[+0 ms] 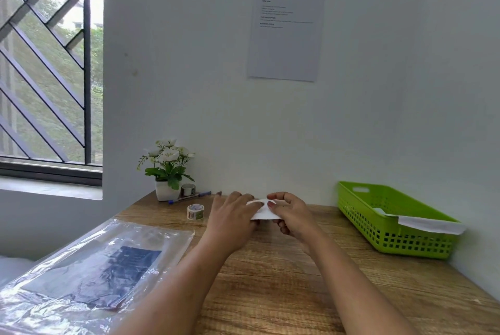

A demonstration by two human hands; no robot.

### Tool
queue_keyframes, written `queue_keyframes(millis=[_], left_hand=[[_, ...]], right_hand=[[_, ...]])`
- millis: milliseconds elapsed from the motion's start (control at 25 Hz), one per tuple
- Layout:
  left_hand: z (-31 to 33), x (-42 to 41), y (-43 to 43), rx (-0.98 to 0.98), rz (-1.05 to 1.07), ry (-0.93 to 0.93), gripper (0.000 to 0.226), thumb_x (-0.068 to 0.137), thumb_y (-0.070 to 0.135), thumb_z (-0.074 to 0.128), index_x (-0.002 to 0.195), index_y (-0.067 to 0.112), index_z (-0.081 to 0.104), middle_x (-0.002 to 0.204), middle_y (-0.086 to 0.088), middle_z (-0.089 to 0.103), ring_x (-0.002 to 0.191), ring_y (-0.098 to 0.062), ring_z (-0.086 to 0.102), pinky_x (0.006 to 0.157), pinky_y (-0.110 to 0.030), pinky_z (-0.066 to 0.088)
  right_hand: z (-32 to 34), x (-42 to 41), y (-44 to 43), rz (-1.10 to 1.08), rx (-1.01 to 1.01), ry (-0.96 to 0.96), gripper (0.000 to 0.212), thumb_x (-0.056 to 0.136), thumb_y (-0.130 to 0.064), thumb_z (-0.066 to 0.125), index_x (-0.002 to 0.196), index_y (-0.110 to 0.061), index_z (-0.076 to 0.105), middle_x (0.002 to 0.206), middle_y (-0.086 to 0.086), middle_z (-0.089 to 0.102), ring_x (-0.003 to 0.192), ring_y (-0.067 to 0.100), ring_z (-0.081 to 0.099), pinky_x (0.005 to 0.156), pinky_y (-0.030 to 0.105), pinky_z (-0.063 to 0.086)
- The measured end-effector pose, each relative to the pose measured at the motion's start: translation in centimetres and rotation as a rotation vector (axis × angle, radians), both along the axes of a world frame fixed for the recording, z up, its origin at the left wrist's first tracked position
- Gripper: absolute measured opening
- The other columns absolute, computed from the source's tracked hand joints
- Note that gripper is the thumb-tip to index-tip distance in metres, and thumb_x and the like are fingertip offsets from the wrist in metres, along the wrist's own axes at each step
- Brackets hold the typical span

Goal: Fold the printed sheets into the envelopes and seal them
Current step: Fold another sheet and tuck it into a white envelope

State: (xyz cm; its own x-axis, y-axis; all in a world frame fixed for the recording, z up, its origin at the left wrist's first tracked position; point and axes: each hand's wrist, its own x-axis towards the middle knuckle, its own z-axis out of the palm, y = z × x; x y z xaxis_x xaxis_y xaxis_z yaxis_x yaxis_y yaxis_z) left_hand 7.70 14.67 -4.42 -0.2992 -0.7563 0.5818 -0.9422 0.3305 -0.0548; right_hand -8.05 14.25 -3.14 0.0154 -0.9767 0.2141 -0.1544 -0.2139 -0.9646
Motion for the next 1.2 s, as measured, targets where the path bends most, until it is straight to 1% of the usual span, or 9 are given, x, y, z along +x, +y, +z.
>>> queue_keyframes(millis=[80,200,280,400,600,720,880,1000,1200], left_hand=[[-0.1,-1.0,0.3,-0.033,-0.030,-0.018,0.040,0.097,0.035,0.035,0.136,0.034,0.043,0.137,0.011,0.048,0.129,-0.015,0.037,0.112,-0.051,0.015],[0.0,-1.0,0.3,-0.065,-0.126,0.186,0.036,0.097,0.029,0.035,0.129,0.029,0.051,0.122,0.009,0.059,0.112,-0.018,0.048,0.092,-0.037,0.037],[0.3,-0.6,0.3,-0.074,-0.215,0.409,0.024,0.098,0.026,0.035,0.101,0.024,0.059,0.096,0.005,0.061,0.093,-0.020,0.051,0.072,-0.031,0.039],[1.1,-0.7,0.7,-0.019,-0.319,0.841,0.039,0.101,0.033,0.034,0.063,0.024,0.039,0.064,0.008,0.043,0.064,-0.013,0.042,0.056,-0.025,0.026],[2.4,-1.4,1.8,0.175,-0.544,1.439,0.043,0.096,0.049,0.040,0.075,0.015,0.056,0.074,-0.005,0.055,0.071,-0.018,0.052,0.066,-0.034,0.041],[2.9,-1.2,2.4,0.218,-0.581,1.606,0.032,0.098,0.041,0.041,0.087,0.020,0.063,0.093,-0.003,0.067,0.089,-0.020,0.063,0.083,-0.038,0.049],[2.9,-1.2,2.8,0.216,-0.508,1.609,0.016,0.101,0.029,0.038,0.103,0.033,0.054,0.105,0.001,0.064,0.100,-0.023,0.062,0.089,-0.045,0.052],[3.3,-0.4,3.0,0.197,-0.404,1.485,0.012,0.102,0.023,0.037,0.112,0.026,0.042,0.105,-0.003,0.060,0.094,-0.022,0.061,0.085,-0.048,0.052],[2.3,3.5,4.9,0.188,-0.235,1.560,0.022,0.100,0.028,0.041,0.097,0.021,0.061,0.097,-0.009,0.067,0.091,-0.029,0.063,0.083,-0.050,0.052]], right_hand=[[0.1,0.1,0.1,0.016,0.013,-0.052,0.016,0.096,-0.031,0.055,0.107,-0.026,0.065,0.079,0.003,0.062,0.049,0.008,0.049,0.047,0.021,0.039],[0.4,0.3,0.3,0.042,0.018,-0.116,0.033,0.098,-0.051,0.033,0.117,-0.032,0.054,0.086,0.005,0.066,0.053,0.011,0.055,0.048,0.023,0.040],[0.3,0.4,0.4,0.065,0.022,-0.089,0.037,0.098,-0.053,0.029,0.128,-0.035,0.043,0.101,0.007,0.066,0.060,0.013,0.059,0.049,0.024,0.043],[-0.5,0.4,0.4,0.069,0.056,0.038,0.051,0.096,-0.057,0.031,0.143,-0.041,0.023,0.132,0.001,0.053,0.087,0.017,0.062,0.066,0.030,0.051],[-0.7,-0.9,0.2,0.035,0.098,-0.037,0.064,0.092,-0.062,0.034,0.147,-0.049,0.004,0.156,-0.007,0.021,0.112,0.025,0.051,0.084,0.044,0.051],[-0.5,-1.6,-0.3,-0.007,0.083,-0.247,0.065,0.092,-0.053,0.048,0.146,-0.049,0.012,0.146,0.004,0.040,0.102,0.023,0.059,0.073,0.038,0.052],[-0.1,-2.2,-0.7,-0.135,-0.035,-0.422,0.064,0.091,-0.015,0.063,0.143,-0.032,0.029,0.085,0.004,0.055,0.069,0.015,0.057,0.057,0.027,0.050],[-0.4,-2.6,-1.1,-0.143,-0.058,-0.409,0.056,0.091,-0.005,0.061,0.136,-0.028,0.037,0.076,0.004,0.054,0.061,0.012,0.054,0.053,0.024,0.046],[-0.8,-1.0,-0.8,-0.063,-0.055,-0.237,0.044,0.090,-0.004,0.061,0.127,-0.023,0.048,0.067,0.004,0.054,0.053,0.009,0.048,0.046,0.020,0.038]])
